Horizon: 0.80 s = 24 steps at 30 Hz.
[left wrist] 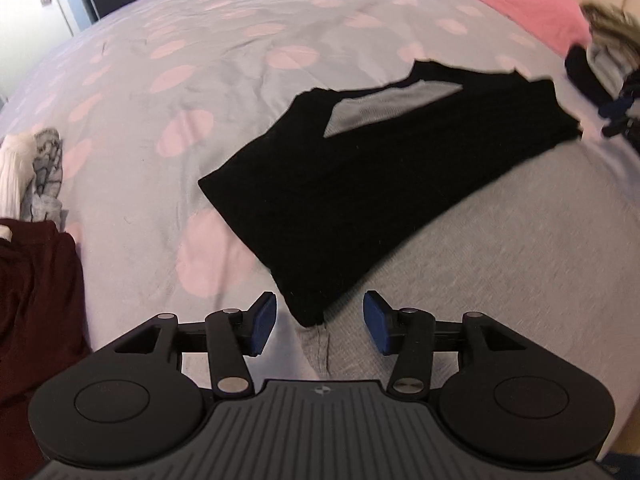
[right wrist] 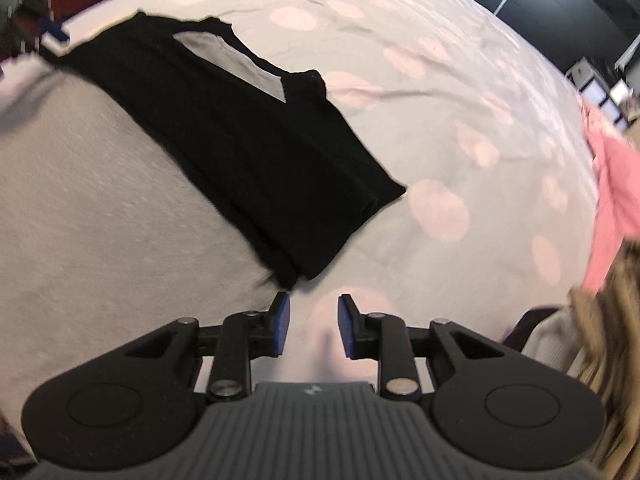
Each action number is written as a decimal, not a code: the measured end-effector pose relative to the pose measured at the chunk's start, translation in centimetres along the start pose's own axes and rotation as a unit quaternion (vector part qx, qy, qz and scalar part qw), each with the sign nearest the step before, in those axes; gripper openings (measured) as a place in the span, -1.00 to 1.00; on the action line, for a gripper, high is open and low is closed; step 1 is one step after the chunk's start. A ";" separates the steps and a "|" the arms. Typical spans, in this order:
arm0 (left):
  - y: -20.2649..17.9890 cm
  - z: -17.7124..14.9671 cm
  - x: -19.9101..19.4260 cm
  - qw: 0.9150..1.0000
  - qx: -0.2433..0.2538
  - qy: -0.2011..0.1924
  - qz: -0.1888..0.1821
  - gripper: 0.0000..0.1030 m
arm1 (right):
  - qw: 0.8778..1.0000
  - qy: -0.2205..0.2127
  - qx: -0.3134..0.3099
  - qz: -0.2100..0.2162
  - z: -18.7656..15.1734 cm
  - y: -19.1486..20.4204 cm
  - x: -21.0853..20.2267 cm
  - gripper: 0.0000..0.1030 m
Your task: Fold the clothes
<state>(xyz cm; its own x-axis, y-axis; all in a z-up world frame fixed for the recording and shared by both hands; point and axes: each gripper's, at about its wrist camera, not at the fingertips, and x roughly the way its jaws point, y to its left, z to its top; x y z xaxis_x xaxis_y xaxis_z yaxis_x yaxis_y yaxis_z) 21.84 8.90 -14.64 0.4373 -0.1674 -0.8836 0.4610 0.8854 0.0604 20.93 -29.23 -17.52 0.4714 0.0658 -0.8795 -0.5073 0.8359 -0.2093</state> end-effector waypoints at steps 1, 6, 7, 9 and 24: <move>0.0 -0.1 0.2 1.000 -0.002 -0.001 0.007 -0.14 | 1.000 -0.003 0.010 0.005 -0.3 0.1 0.0 -0.39; 0.6 -0.5 1.1 0.999 -0.024 -0.005 0.037 -0.44 | 0.998 -0.005 0.068 0.018 -0.2 0.6 1.6 -0.36; 1.1 -0.5 1.1 0.999 -0.035 -0.006 0.031 -0.57 | 0.997 -0.004 0.074 0.018 0.0 0.8 1.9 -0.36; 2.0 -0.5 1.1 0.998 -0.055 -0.008 0.019 -0.74 | 0.997 -0.001 0.079 0.010 0.4 1.1 2.6 -0.40; 2.0 -1.6 0.3 0.999 -0.047 0.022 0.017 -0.72 | 0.996 0.052 0.075 0.005 -0.8 0.9 4.0 -0.87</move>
<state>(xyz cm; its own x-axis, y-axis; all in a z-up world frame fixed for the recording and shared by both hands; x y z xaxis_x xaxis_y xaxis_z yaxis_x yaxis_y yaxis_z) 21.69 11.27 -15.55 0.4161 -0.1182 -0.9016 0.3711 0.9273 0.0497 21.81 -28.66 -21.52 0.3862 0.0242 -0.9221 -0.3939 0.9082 -0.1412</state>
